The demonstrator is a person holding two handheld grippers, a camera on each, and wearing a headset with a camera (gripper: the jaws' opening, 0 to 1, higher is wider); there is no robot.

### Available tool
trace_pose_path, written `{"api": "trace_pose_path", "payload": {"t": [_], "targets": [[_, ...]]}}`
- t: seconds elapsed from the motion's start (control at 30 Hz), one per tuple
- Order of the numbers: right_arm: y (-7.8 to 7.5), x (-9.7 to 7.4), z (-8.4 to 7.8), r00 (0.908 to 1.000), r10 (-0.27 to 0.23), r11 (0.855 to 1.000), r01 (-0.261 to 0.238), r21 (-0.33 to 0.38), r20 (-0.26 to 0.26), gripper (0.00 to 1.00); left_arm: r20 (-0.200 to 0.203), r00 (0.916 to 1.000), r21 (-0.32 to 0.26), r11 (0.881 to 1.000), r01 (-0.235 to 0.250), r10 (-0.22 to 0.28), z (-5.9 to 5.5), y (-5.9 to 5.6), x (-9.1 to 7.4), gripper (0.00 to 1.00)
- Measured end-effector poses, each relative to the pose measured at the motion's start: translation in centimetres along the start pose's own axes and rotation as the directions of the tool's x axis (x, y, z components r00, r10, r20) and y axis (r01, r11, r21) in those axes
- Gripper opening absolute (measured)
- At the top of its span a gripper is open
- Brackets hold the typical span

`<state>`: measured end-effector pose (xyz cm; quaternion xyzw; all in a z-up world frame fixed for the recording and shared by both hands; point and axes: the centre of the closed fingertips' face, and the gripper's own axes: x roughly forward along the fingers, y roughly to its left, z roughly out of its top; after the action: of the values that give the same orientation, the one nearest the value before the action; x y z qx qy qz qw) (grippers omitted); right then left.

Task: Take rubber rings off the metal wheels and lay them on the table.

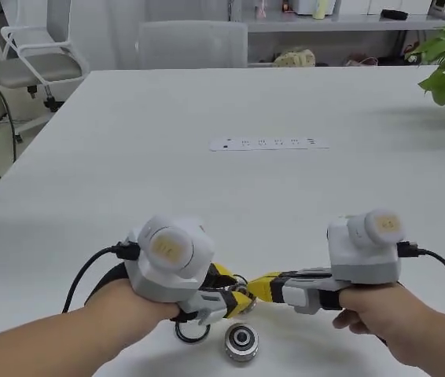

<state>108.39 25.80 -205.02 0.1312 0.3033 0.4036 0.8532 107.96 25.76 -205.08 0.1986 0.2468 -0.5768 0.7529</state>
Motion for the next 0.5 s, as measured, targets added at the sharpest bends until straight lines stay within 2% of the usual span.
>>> {"api": "trace_pose_path", "payload": {"t": [0.23, 0.5], "targets": [[0.1, -0.2, 0.3, 0.9999, 0.005, 1.0, -0.005, 0.008, 0.011, 0.0, 0.02, 0.9998, -0.009, 1.0, 0.002, -0.002, 0.5, -0.2, -0.8, 0.22], [1.0, -0.4, 1.0, 0.9992, 0.027, 1.0, -0.028, 0.011, 0.028, 0.0, 0.041, 0.9991, -0.003, 1.0, -0.003, 0.003, 0.8, -0.3, -2.4, 0.26]]}}
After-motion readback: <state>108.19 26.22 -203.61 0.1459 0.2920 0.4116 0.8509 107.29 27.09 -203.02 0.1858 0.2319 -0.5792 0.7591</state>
